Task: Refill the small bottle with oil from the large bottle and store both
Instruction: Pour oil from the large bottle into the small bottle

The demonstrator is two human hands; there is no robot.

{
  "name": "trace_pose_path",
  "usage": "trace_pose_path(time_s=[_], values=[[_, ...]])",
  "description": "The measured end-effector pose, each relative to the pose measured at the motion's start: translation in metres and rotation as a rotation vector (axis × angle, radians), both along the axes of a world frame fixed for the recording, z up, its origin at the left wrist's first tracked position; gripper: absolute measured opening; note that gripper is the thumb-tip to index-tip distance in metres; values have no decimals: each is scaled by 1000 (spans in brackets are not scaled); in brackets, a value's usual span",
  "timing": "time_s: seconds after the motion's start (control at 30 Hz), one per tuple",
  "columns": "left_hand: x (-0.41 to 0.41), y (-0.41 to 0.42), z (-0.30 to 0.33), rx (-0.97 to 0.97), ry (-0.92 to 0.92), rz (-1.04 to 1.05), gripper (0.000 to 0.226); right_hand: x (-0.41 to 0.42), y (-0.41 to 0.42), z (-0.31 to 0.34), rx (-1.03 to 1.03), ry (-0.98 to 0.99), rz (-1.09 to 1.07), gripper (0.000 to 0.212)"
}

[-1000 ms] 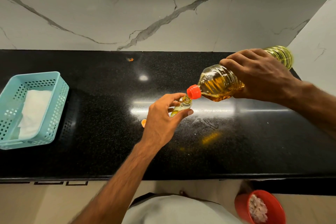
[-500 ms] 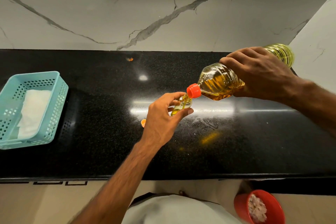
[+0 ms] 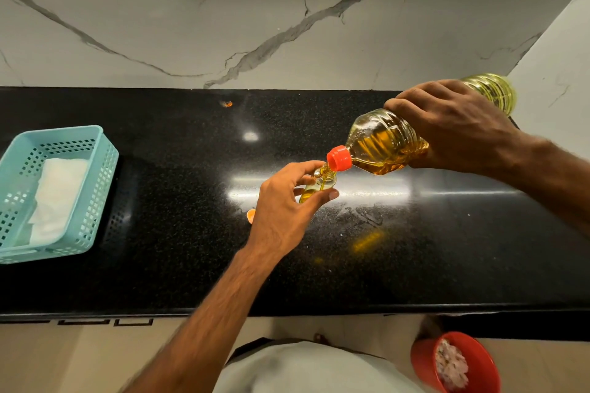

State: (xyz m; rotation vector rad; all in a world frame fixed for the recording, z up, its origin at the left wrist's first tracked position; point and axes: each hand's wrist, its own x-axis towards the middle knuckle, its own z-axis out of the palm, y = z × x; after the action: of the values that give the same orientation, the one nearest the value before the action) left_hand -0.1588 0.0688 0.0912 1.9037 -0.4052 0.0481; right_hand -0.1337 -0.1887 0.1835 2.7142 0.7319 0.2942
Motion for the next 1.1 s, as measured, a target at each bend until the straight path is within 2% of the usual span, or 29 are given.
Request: trace_pose_path(time_s=[1.1], values=[[1,0,-1,8,-8,0,44,0,3,2,-18,18,-11,93]])
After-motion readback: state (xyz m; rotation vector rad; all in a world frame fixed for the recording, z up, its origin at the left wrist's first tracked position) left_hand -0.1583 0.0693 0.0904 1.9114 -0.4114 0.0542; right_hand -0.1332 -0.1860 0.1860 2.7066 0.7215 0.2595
